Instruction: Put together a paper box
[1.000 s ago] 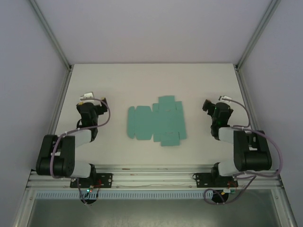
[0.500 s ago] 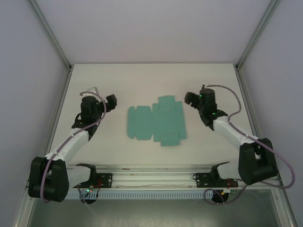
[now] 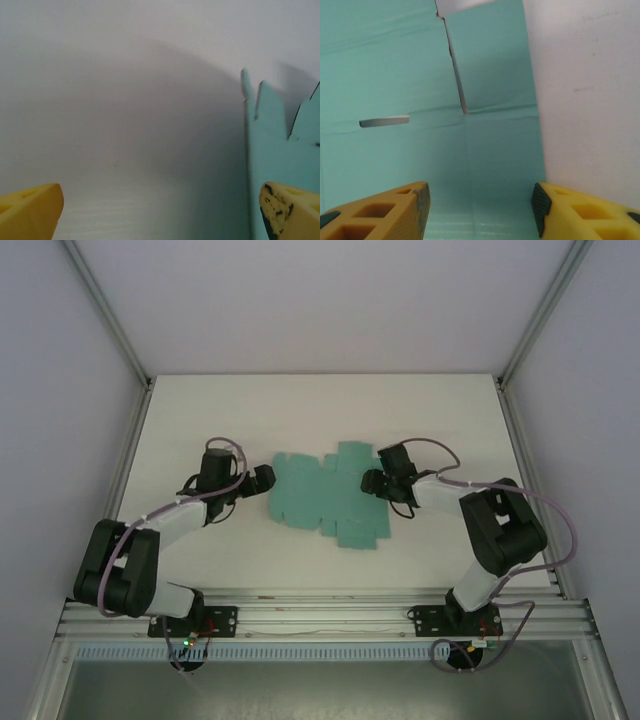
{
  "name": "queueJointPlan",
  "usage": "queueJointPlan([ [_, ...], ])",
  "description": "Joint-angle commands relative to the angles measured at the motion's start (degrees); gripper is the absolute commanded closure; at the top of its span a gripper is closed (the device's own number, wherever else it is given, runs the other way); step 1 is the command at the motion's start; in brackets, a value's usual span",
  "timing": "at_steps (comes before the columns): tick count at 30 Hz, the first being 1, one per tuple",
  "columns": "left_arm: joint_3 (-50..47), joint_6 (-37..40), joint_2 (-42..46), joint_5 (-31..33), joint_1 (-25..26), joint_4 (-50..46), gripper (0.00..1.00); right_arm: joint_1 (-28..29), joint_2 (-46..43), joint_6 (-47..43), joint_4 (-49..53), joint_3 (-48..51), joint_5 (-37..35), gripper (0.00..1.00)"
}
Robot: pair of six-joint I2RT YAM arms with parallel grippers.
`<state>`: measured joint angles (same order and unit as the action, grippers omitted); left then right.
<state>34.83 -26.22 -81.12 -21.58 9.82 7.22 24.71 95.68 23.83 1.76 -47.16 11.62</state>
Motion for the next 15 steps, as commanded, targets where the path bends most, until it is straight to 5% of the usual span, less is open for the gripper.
queueJointPlan([
  [1, 0.94, -1.21, -2.43, -5.31, 0.55, 2.97, 0.0, -0.6, 2.78, 2.57, -0.97, 2.94, -0.11, 0.45],
  [9, 0.6, -7.17, -9.23, -18.93, 0.94, 15.85, 0.05, -0.94, 4.51, 2.97, -3.27, 4.94, 0.59, 0.49],
  [13, 0.15, -11.74, -12.74, -24.51, 1.24, 24.02, 0.18, -0.92, 5.21, 3.54, -5.6, 5.62, 1.19, 0.5],
  [15, 0.55, -13.47, -14.49, -25.9, 1.38, 26.13, 0.32, -1.02, 5.81, 3.81, -6.27, 5.63, 1.86, 0.51],
])
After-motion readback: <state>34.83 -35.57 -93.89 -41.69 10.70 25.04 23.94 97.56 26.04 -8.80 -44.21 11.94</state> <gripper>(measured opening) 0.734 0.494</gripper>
